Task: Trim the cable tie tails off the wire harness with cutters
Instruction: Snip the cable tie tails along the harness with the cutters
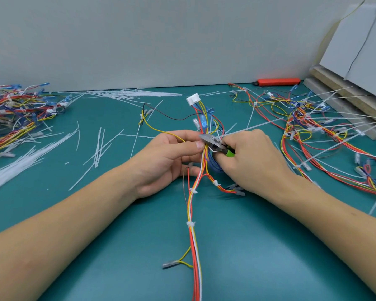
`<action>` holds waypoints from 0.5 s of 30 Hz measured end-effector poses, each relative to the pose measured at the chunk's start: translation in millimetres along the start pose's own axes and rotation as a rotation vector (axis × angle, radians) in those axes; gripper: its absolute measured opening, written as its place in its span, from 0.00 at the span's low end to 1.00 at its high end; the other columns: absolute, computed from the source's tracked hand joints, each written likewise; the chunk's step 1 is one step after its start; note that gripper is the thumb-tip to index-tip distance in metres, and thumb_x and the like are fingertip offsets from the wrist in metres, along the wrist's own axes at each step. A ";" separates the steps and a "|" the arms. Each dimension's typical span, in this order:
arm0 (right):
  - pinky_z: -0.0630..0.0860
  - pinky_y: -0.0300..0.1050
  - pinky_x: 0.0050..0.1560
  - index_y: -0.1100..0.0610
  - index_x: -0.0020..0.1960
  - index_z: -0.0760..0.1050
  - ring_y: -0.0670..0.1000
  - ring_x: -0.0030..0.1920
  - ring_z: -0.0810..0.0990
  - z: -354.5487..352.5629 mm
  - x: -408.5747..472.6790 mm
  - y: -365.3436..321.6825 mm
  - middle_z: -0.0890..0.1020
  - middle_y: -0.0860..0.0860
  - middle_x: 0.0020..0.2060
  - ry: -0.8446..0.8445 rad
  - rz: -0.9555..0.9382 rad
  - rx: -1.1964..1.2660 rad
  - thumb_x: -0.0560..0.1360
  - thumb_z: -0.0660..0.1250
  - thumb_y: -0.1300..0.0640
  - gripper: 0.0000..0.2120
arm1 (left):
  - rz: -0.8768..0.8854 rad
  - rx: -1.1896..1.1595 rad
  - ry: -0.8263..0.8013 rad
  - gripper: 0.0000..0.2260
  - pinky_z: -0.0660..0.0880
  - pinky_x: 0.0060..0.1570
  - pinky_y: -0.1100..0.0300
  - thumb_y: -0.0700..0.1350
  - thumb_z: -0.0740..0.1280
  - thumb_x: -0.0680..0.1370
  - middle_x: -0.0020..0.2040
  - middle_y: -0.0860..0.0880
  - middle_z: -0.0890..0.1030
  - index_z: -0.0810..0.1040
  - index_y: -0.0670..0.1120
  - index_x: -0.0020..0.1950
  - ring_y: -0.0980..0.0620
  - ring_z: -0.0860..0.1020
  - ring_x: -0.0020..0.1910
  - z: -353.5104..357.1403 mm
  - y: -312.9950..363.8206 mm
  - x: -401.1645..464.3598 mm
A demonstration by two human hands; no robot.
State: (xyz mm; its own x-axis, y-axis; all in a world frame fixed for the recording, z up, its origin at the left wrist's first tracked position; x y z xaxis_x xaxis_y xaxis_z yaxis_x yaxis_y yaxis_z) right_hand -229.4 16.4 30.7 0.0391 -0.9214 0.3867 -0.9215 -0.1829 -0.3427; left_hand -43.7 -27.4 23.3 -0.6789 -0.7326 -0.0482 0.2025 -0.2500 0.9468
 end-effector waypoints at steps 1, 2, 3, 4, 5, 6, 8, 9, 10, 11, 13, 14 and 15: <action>0.71 0.52 0.33 0.57 0.35 0.71 0.61 0.34 0.71 0.4 -0.6 0.2 0.71 0.53 0.27 0.004 -0.004 0.011 0.74 0.66 0.51 0.14 | -0.001 -0.001 0.008 0.12 0.77 0.35 0.62 0.39 0.67 0.79 0.45 0.44 0.84 0.77 0.38 0.62 0.51 0.82 0.39 0.0 -0.2 0.3; 0.69 0.52 0.33 0.57 0.36 0.73 0.59 0.34 0.71 0.7 -0.9 0.2 0.71 0.52 0.27 0.006 -0.017 0.019 0.74 0.67 0.51 0.13 | -0.002 -0.002 0.017 0.14 0.77 0.35 0.62 0.39 0.67 0.78 0.45 0.44 0.84 0.77 0.38 0.63 0.51 0.82 0.39 -0.2 -0.4 0.5; 0.66 0.51 0.33 0.57 0.37 0.75 0.57 0.34 0.70 1.3 -1.1 -0.1 0.71 0.51 0.27 0.010 -0.033 0.023 0.75 0.67 0.51 0.12 | -0.001 -0.003 0.023 0.14 0.77 0.35 0.62 0.39 0.67 0.78 0.45 0.44 0.84 0.77 0.37 0.64 0.51 0.82 0.39 -0.5 -0.5 0.7; 0.63 0.51 0.34 0.57 0.37 0.75 0.56 0.34 0.69 1.5 -1.2 -0.1 0.71 0.51 0.28 0.015 -0.046 0.023 0.75 0.67 0.51 0.11 | 0.001 -0.003 0.025 0.14 0.76 0.34 0.62 0.39 0.67 0.78 0.45 0.44 0.84 0.77 0.38 0.63 0.52 0.82 0.38 -0.6 -0.6 0.9; 0.60 0.50 0.35 0.56 0.37 0.75 0.55 0.34 0.68 1.6 -1.3 0.1 0.71 0.50 0.28 0.020 -0.052 0.021 0.75 0.67 0.51 0.11 | 0.004 -0.004 0.025 0.14 0.76 0.34 0.62 0.39 0.67 0.78 0.44 0.44 0.84 0.77 0.38 0.62 0.52 0.82 0.38 -0.4 -0.7 1.0; 0.59 0.49 0.36 0.56 0.37 0.74 0.55 0.35 0.68 1.4 -1.3 0.6 0.71 0.50 0.28 0.026 -0.057 0.017 0.75 0.67 0.51 0.11 | 0.005 -0.004 0.025 0.13 0.76 0.34 0.62 0.39 0.67 0.78 0.43 0.45 0.84 0.78 0.39 0.62 0.52 0.82 0.37 -0.3 -0.7 1.0; 0.59 0.48 0.38 0.55 0.36 0.73 0.55 0.36 0.69 1.2 -1.3 1.3 0.72 0.49 0.29 0.032 -0.069 0.014 0.75 0.67 0.51 0.11 | 0.006 -0.003 0.021 0.11 0.76 0.34 0.62 0.39 0.67 0.78 0.42 0.45 0.84 0.79 0.39 0.59 0.52 0.82 0.36 -0.3 -0.7 1.0; 0.59 0.48 0.38 0.55 0.36 0.73 0.54 0.36 0.69 0.9 -1.6 0.9 0.72 0.49 0.29 0.032 -0.075 0.018 0.75 0.66 0.51 0.12 | 0.008 -0.004 0.017 0.09 0.77 0.34 0.62 0.39 0.68 0.78 0.42 0.45 0.84 0.80 0.40 0.57 0.52 0.82 0.36 -0.6 -0.6 0.7; 0.59 0.48 0.38 0.55 0.36 0.72 0.54 0.36 0.70 0.7 -1.6 0.1 0.72 0.48 0.29 0.031 -0.081 0.024 0.75 0.66 0.51 0.12 | 0.010 -0.004 0.013 0.08 0.77 0.34 0.62 0.39 0.68 0.77 0.42 0.45 0.84 0.81 0.42 0.55 0.52 0.82 0.36 -0.7 -0.6 0.6; 0.59 0.48 0.38 0.55 0.35 0.72 0.54 0.36 0.70 0.4 -1.4 -0.7 0.71 0.48 0.29 0.032 -0.086 0.028 0.75 0.65 0.51 0.12 | 0.011 -0.004 0.010 0.07 0.77 0.34 0.62 0.39 0.68 0.77 0.42 0.45 0.84 0.81 0.42 0.54 0.52 0.82 0.36 -0.7 -0.3 0.6; 0.59 0.49 0.37 0.54 0.35 0.71 0.54 0.35 0.69 0.1 -1.3 -1.3 0.71 0.48 0.28 0.034 -0.085 0.031 0.76 0.66 0.50 0.13 | 0.011 -0.001 0.010 0.07 0.77 0.34 0.62 0.39 0.68 0.77 0.42 0.45 0.84 0.81 0.42 0.54 0.52 0.81 0.36 0.0 -0.2 0.8; 0.60 0.49 0.36 0.55 0.35 0.71 0.54 0.34 0.69 0.2 -1.4 -0.7 0.70 0.49 0.27 0.030 -0.074 0.035 0.76 0.67 0.50 0.14 | 0.011 0.001 0.013 0.08 0.77 0.33 0.62 0.39 0.68 0.77 0.42 0.45 0.84 0.80 0.42 0.55 0.52 0.81 0.36 0.3 -0.1 0.7; 0.63 0.50 0.34 0.55 0.36 0.72 0.54 0.34 0.69 0.3 -1.3 0.3 0.71 0.50 0.27 0.016 -0.055 0.039 0.76 0.67 0.50 0.14 | 0.012 0.004 0.015 0.08 0.77 0.33 0.62 0.39 0.68 0.77 0.42 0.45 0.84 0.80 0.41 0.55 0.52 0.81 0.36 0.6 -0.2 0.7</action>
State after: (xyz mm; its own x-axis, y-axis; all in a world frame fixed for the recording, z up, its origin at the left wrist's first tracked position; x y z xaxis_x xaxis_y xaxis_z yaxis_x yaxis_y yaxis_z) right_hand -229.6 17.4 29.8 0.0831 -0.9039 0.4196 -0.9025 -0.2469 -0.3530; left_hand -44.7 -27.4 23.3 -0.6661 -0.7447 -0.0418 0.2078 -0.2391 0.9485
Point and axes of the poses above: each hand's wrist, its own x-axis towards the middle knuckle, its own z-axis out of the palm, y = z × x, the point moved 1 cm from there along x, towards the middle knuckle
